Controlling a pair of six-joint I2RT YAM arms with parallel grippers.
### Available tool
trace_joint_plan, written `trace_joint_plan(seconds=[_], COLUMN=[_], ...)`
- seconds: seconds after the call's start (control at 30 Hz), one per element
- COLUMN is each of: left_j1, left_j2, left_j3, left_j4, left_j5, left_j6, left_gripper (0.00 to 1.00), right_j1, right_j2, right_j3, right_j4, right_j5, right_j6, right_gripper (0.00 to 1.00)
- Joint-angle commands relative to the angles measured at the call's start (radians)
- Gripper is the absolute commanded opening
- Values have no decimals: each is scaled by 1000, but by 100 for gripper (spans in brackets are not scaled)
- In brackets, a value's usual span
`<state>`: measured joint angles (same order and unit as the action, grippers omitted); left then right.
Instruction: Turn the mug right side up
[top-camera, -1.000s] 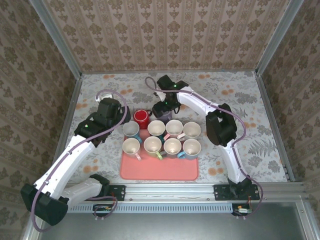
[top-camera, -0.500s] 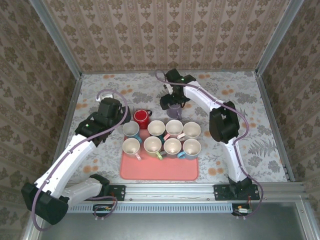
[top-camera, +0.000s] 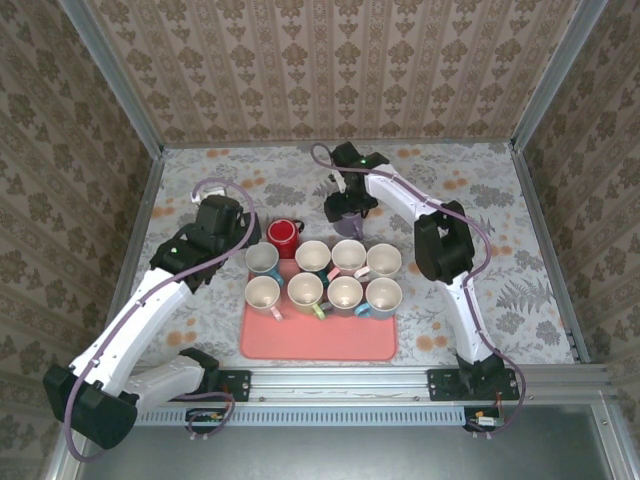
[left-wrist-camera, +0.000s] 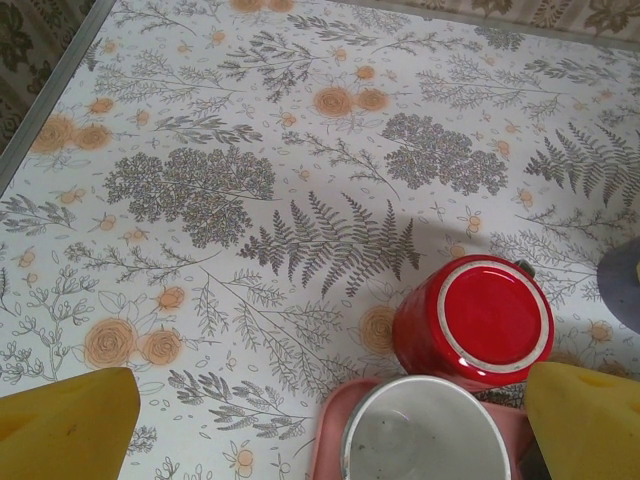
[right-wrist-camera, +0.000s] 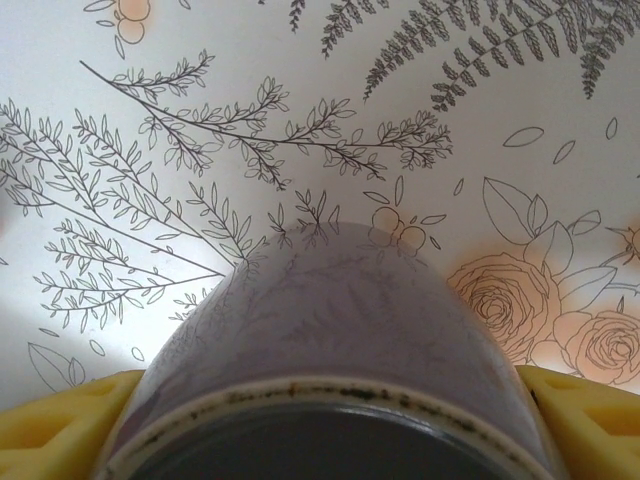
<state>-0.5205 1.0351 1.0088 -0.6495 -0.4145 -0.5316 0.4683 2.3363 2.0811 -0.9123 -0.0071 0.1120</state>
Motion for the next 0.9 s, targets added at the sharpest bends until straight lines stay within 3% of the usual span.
trace_joint_plan(seconds=[0.0, 0.1, 0.27, 0.47, 0.57, 0.7, 0.87], left_j1=[8, 8, 10, 10, 5, 1, 2], left_j2=[9, 13, 1, -28, -48, -108, -107], left_j3=[-2, 2, -5, -6, 4, -50, -158], left_j4=[5, 6, 37, 73, 95, 262, 617], left_j5=[1, 7, 53, 149, 274, 555, 840], left_j6=[-19, -14, 27, 79, 99, 74, -137], left_gripper=[100, 100, 100, 100, 100, 100, 96], right_j1=[-11, -18, -51, -113, -122, -122, -119], right_j2=[-116, -236, -475, -673, -771, -901, -1035], right_j3=[-15, -41, -169, -334, -460, -644, -826], right_j4=[43, 116, 306, 484, 631, 850, 1117], right_j5=[-24, -3, 17, -164, -251, -304, -347], right_j6=[70, 116, 244, 465, 536, 683, 866], right_gripper=[59, 49, 45, 41, 41, 39, 39])
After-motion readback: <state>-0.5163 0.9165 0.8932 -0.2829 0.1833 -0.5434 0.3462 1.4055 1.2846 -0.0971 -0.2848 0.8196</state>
